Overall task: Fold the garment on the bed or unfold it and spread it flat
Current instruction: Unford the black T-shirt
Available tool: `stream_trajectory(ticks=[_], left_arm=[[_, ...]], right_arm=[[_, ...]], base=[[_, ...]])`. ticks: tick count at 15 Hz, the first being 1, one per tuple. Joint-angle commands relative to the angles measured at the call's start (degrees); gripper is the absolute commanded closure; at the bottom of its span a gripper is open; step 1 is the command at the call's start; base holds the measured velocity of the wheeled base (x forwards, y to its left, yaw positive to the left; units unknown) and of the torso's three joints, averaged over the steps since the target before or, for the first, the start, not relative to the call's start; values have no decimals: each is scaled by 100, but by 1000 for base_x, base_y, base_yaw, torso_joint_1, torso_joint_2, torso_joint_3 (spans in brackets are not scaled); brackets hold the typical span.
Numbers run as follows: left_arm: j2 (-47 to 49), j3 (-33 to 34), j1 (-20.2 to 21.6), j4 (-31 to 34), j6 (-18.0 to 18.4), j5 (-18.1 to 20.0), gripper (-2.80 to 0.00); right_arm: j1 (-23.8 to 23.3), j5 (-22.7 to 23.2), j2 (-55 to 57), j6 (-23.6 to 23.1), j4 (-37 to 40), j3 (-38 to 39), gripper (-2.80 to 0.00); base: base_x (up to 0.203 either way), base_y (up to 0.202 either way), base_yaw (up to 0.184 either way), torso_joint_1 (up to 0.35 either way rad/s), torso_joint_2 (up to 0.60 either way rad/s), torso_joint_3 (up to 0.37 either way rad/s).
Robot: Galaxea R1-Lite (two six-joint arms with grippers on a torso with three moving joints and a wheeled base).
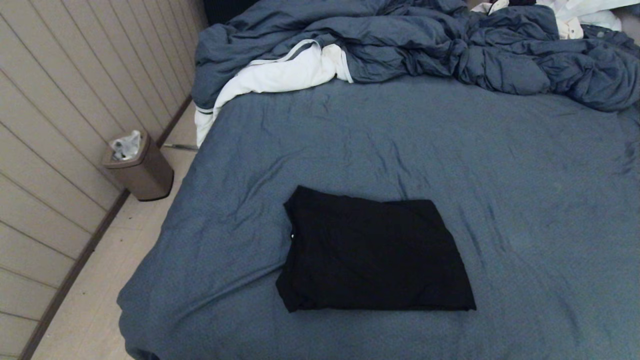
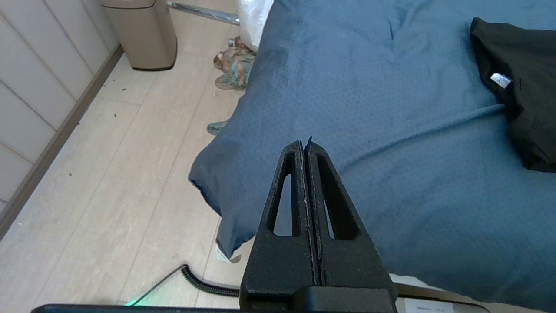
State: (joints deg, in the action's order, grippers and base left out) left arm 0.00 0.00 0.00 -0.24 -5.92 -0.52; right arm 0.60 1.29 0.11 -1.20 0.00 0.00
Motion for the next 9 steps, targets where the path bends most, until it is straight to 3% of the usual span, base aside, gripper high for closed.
stream_trajectory(ticks=[1, 9], left_arm=[[9, 0, 0, -2, -5, 0, 0], [9, 0, 0, -2, 2, 0, 0]], right_arm=[[2, 3, 7, -3, -3, 0, 0], [2, 3, 7, -3, -3, 0, 0]], base=[[0, 0, 0, 0, 0, 0], [0, 0, 0, 0, 0, 0]])
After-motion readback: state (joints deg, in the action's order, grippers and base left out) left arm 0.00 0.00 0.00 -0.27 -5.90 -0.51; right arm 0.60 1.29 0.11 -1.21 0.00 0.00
